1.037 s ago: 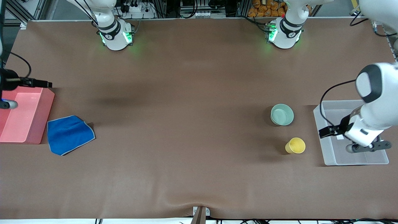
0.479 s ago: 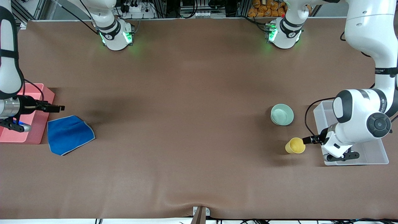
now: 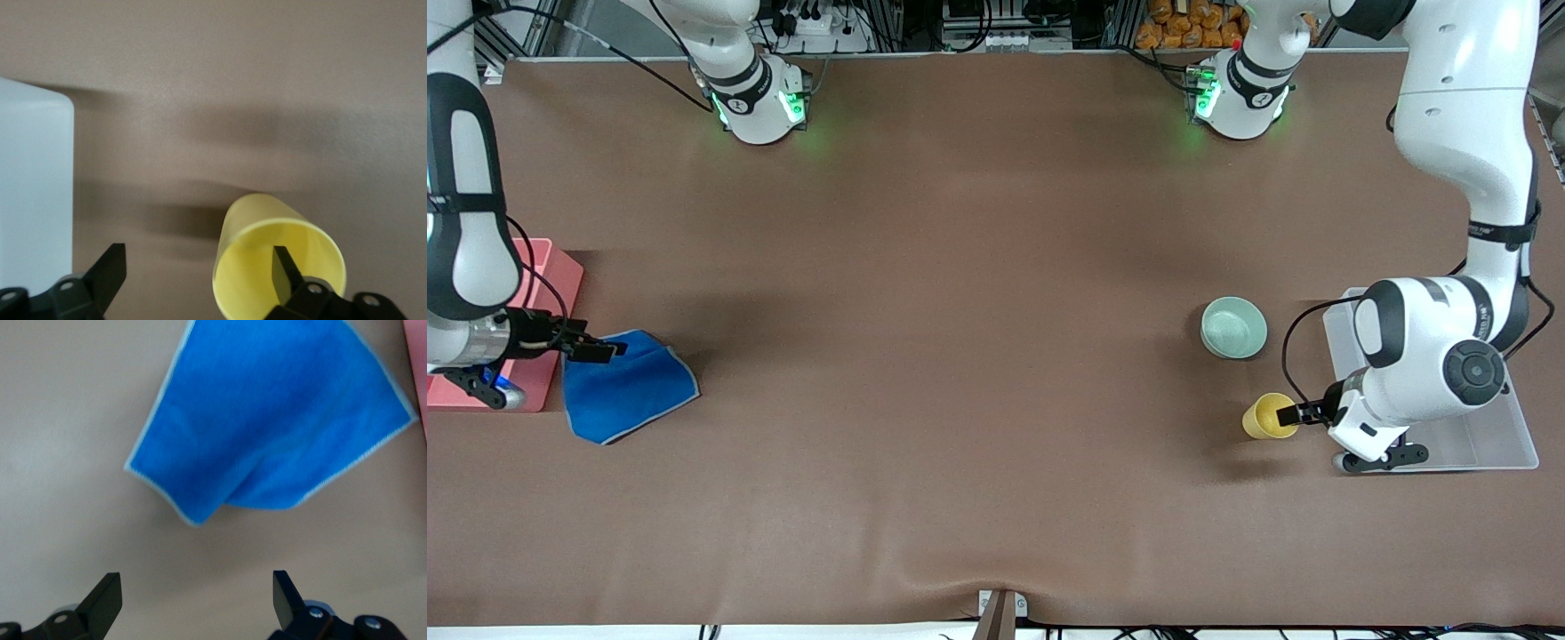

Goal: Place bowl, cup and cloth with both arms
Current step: 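Reach the left gripper to the yellow cup while the right gripper reaches the cloth, then lift the yellow cup into the clear tray while the right gripper grasps the cloth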

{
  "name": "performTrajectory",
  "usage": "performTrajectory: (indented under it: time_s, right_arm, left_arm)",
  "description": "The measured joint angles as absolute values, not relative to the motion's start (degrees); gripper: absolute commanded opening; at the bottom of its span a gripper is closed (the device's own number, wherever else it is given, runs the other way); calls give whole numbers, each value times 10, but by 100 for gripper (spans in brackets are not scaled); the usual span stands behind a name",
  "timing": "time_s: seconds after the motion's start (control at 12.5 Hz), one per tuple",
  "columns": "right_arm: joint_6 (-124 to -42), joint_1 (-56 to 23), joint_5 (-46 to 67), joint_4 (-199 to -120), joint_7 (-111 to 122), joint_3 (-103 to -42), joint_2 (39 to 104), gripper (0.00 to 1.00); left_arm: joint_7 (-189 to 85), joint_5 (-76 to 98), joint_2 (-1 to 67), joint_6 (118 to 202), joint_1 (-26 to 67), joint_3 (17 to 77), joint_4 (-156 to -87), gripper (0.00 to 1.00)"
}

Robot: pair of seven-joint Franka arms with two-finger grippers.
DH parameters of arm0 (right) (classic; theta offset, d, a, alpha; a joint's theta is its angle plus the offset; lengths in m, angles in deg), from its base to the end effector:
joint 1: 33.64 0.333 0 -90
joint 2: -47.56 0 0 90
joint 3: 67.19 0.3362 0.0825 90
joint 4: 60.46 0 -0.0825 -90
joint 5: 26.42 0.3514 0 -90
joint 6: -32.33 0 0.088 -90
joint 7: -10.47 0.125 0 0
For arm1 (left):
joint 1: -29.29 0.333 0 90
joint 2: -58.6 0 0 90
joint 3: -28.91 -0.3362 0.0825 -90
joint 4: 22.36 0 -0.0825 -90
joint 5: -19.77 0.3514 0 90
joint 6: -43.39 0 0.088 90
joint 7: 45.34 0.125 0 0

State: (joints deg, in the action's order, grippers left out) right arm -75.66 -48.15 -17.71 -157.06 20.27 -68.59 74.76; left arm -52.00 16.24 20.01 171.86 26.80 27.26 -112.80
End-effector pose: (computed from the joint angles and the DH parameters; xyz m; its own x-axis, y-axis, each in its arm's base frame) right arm 0.5968 -0.1540 0.3239 0.8378 -0.4624 -0.2903 -0.4997 -0.8636 -0.0664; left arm 0.6858 -0.0157 0.2614 0.9910 0.1333 -0.0132 0.1337 -0.9906 0.0286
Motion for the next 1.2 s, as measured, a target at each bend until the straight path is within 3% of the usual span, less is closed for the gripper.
performTrajectory:
  time_s: [0.08,0.16,0.64,0.88,0.96,1.2]
  right_arm:
    - [-795,-481,-177,-1580,215,-686,760,100]
    - [-828,-481,-177,-1597,220,-685,770,100]
    - [-912,-481,-177,-1677,223,-685,780,100]
    - [-952,-481,-177,-1692,223,-685,780,100]
    - [-972,-481,-177,-1700,223,-685,780,89]
    - [-993,-485,-176,-1711,223,-687,780,22]
  left_arm:
    - [-520,162,192,1728,268,273,-1128,9]
    - [-520,162,187,1733,269,272,-1128,0]
    - [-520,162,190,1733,271,272,-1114,0]
    - [-520,155,208,1676,276,270,-1083,0]
    - [-520,155,216,1643,279,267,-1066,0]
    - [-494,155,257,1555,287,222,-1035,0]
